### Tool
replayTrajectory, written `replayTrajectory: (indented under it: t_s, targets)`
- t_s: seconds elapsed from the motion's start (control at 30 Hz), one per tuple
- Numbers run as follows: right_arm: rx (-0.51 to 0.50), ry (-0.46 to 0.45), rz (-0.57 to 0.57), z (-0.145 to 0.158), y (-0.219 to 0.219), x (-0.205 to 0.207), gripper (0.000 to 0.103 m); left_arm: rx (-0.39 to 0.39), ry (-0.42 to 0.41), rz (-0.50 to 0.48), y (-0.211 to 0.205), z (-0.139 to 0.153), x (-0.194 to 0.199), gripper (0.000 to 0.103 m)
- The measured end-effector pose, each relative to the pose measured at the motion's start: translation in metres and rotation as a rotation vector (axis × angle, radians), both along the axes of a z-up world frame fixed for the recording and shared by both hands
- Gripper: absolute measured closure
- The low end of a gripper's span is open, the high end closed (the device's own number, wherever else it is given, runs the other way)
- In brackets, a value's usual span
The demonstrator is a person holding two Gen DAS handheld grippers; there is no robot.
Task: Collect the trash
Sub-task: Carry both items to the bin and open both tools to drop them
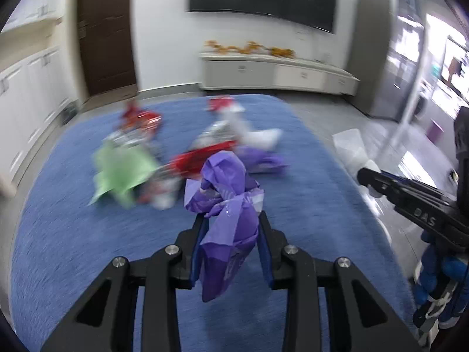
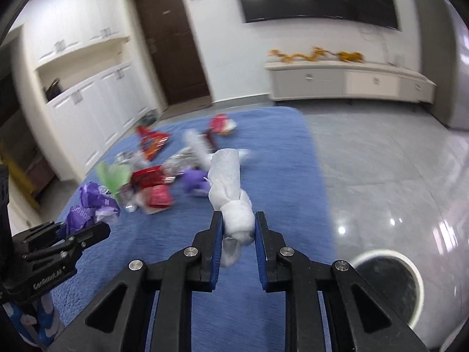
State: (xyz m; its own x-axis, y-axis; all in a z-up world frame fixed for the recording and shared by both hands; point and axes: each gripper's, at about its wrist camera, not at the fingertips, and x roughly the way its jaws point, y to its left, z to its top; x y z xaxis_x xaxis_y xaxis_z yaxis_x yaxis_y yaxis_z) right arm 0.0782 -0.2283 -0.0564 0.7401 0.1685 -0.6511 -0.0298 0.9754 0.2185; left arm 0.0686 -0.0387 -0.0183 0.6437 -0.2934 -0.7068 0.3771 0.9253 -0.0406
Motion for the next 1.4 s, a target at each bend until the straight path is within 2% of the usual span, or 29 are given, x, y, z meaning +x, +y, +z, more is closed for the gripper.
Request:
replayTrajectory:
  t_s: [0.17,0.33,0.5,0.57,0.73,0.8,0.87,0.97,1.13,1.23,1.4]
  targets:
    - [0.005,0.039,-0.150,-0.014,-0.060,-0.018,0.083,0.025,-0.002,-0.169,-0.078,0.003,-0.001,0.072]
    - [0.026,0.149,-0.307,-0.061,-0.123,-0.031,0.083,0.074,0.018,-0.291,-0.149,-0.006,-0.001,0.072]
    - [0.086,0.264,-0.411,-0.118,-0.172,-0.044,0.082,0.082,0.113,-0.382,-0.213,-0.026,0.005,0.070]
    - [0.106,0.292,-0.437,-0.132,-0.186,-0.050,0.081,0.078,0.161,-0.411,-0.233,-0.035,0.008,0.070]
    - [0.151,0.339,-0.485,-0.160,-0.210,-0.057,0.076,0.070,0.262,-0.451,-0.277,-0.056,0.012,0.061]
    - [0.168,0.353,-0.499,-0.170,-0.219,-0.058,0.066,0.054,0.300,-0.453,-0.288,-0.063,0.015,0.054]
    - [0.181,0.363,-0.510,-0.177,-0.225,-0.060,0.053,0.043,0.324,-0.454,-0.298,-0.069,0.015,0.054]
    - [0.202,0.375,-0.529,-0.186,-0.231,-0.065,0.047,0.051,0.335,-0.452,-0.309,-0.078,0.014,0.054]
    - [0.215,0.380,-0.547,-0.197,-0.240,-0.067,0.042,0.046,0.330,-0.465,-0.312,-0.080,0.018,0.054]
    - [0.229,0.371,-0.553,-0.198,-0.242,-0.066,0.037,0.073,0.336,-0.477,-0.312,-0.081,0.017,0.054]
    - [0.232,0.355,-0.540,-0.193,-0.242,-0.068,0.037,0.080,0.327,-0.460,-0.302,-0.080,0.016,0.054]
